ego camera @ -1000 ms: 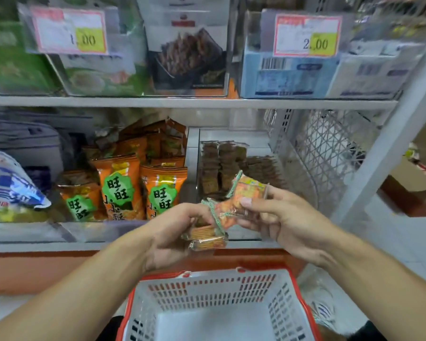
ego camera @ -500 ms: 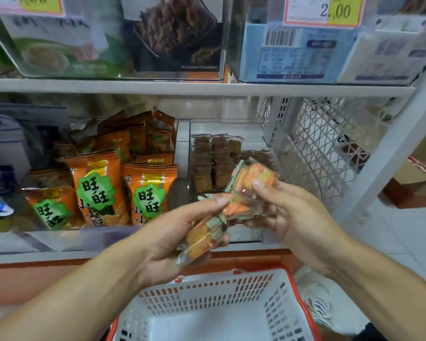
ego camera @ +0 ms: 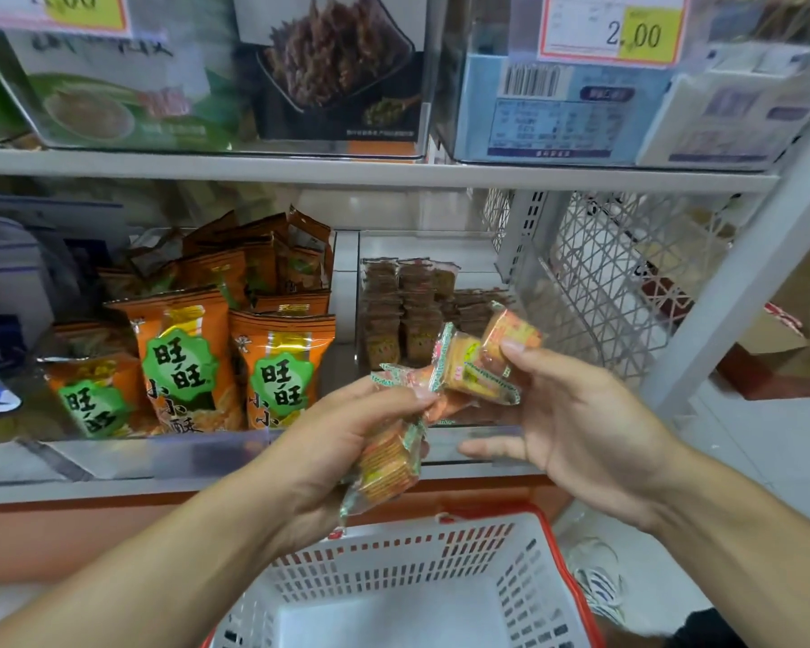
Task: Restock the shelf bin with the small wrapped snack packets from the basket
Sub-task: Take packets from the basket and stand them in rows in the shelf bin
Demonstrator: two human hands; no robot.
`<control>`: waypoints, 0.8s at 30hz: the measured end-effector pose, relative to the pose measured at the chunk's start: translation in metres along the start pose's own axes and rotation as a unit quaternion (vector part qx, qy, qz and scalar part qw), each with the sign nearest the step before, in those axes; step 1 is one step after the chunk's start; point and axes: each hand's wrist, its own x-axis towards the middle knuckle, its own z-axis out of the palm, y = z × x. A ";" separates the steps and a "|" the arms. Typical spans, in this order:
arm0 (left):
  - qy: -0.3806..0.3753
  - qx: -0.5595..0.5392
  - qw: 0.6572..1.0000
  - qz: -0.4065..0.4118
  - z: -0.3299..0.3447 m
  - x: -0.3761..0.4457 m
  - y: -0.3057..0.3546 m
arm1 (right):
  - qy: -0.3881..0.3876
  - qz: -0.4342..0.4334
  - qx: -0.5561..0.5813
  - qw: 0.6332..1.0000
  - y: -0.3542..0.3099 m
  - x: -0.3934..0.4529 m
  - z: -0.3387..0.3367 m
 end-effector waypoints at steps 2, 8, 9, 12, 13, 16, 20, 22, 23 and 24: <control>0.001 0.005 1.000 -0.003 0.001 -0.002 0.001 | 0.014 -0.004 0.010 1.000 0.000 0.000 0.000; -0.010 0.003 1.000 -0.027 0.002 0.000 -0.004 | 0.012 0.008 0.030 0.999 -0.001 -0.003 -0.002; -0.019 0.001 0.999 -0.042 0.001 -0.001 -0.004 | 0.020 -0.023 0.018 0.999 0.000 -0.002 -0.002; -0.041 -0.032 0.991 -0.120 0.000 0.000 0.000 | 0.053 -0.202 -0.157 0.965 0.000 -0.005 -0.002; -0.053 -0.058 0.987 -0.144 0.001 0.003 0.003 | 0.062 -0.270 -0.289 0.916 0.000 -0.009 -0.003; -0.064 -0.057 0.990 -0.113 0.008 0.015 0.010 | 0.021 -0.346 -0.570 0.745 0.006 -0.017 -0.004; -0.055 -0.047 0.993 -0.088 0.008 0.016 0.009 | -0.028 -0.330 -0.575 0.748 0.019 -0.022 0.002; -0.077 -0.081 0.988 -0.109 0.002 0.007 0.004 | -0.053 -0.281 -0.487 0.825 0.017 -0.027 0.003; -0.098 -0.098 0.984 -0.116 0.000 0.003 0.003 | -0.073 -0.255 -0.421 0.868 0.013 -0.029 0.004; -0.114 -0.106 0.981 -0.118 -0.001 0.000 0.002 | -0.085 -0.238 -0.343 0.905 0.010 -0.031 0.007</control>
